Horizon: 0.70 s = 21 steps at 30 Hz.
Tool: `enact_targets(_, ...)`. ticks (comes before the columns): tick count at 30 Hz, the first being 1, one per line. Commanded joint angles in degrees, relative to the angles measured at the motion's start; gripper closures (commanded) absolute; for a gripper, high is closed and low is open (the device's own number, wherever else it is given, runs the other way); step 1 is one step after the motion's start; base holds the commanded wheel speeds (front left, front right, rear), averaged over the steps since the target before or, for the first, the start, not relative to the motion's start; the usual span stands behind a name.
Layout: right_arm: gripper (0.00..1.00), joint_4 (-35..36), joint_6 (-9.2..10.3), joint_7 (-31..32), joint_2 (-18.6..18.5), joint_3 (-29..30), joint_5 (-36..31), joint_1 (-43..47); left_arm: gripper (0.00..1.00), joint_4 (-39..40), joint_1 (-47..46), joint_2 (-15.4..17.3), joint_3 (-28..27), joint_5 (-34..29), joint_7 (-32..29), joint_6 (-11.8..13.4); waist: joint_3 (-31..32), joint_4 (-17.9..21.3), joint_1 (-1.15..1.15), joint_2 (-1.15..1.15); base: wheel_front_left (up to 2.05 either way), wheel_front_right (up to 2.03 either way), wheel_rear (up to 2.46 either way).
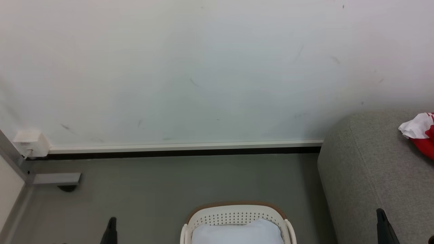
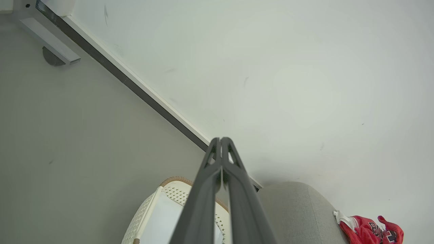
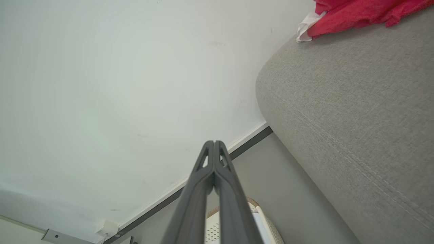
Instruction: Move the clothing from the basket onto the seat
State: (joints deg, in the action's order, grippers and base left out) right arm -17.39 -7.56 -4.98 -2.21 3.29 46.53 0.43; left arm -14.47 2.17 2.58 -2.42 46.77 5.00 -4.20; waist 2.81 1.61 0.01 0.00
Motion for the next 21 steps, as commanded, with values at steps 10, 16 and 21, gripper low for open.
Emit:
enact_targets(10,1.00,1.34,0.05,2.07,-0.66,0.75,8.39,-2.44,1.00,0.67,-2.67,0.37,-0.95,8.44,-2.16,-0.84,-0.36,-0.20,0.00,0.00,0.00,0.00,0.00)
enact_targets(16,1.00,1.61,0.06,3.12,-0.69,1.04,12.48,-2.96,1.00,0.65,-3.36,0.39,-1.34,12.43,-3.19,-1.12,-0.57,-0.31,0.00,0.00,0.00,0.00,0.00)
enact_targets(21,1.00,1.79,0.06,3.95,-0.72,1.29,15.65,-3.41,1.00,0.63,-3.88,0.39,-1.65,15.62,-4.03,-1.34,-0.74,-0.41,0.00,0.00,0.00,0.00,0.00)
